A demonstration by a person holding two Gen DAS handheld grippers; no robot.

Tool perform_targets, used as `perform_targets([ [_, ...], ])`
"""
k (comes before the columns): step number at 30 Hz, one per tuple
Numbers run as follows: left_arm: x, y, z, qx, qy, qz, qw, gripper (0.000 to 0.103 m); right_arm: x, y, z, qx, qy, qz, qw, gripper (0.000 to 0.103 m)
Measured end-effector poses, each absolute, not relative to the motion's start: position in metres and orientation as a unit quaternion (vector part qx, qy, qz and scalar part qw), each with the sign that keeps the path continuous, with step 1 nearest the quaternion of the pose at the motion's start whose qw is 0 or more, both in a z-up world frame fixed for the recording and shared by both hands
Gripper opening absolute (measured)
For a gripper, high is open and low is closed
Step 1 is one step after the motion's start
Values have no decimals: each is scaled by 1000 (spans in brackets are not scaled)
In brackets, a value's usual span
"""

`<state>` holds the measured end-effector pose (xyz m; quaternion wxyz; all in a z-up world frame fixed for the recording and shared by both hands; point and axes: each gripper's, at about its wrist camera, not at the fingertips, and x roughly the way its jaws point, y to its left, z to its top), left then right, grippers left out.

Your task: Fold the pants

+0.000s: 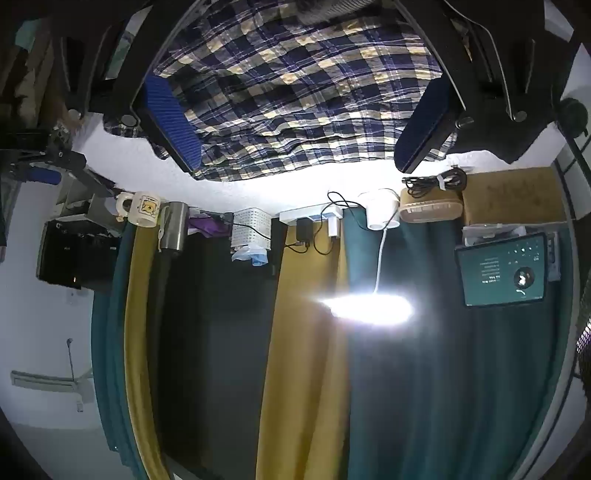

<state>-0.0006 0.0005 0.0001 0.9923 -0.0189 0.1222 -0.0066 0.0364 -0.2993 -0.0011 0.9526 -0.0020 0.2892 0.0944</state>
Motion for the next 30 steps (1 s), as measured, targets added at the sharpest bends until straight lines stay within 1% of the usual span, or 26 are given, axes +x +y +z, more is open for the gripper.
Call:
perform_targets([
  [3, -4, 1, 3, -44, 114, -12, 992, 103, 31, -299, -1, -4, 292, 91, 952, 103],
  [4, -2, 0, 4, -40, 121, -11, 992, 103, 35, -299, -1, -3, 301, 94, 949, 103],
  [10, 0, -5, 7, -20, 132, 1, 991, 103, 35, -301, 5, 2, 295, 95, 951, 103],
  [30, -4, -2, 12, -27, 133, 6, 991, 103, 35, -300, 10, 3, 290, 95, 952, 103],
])
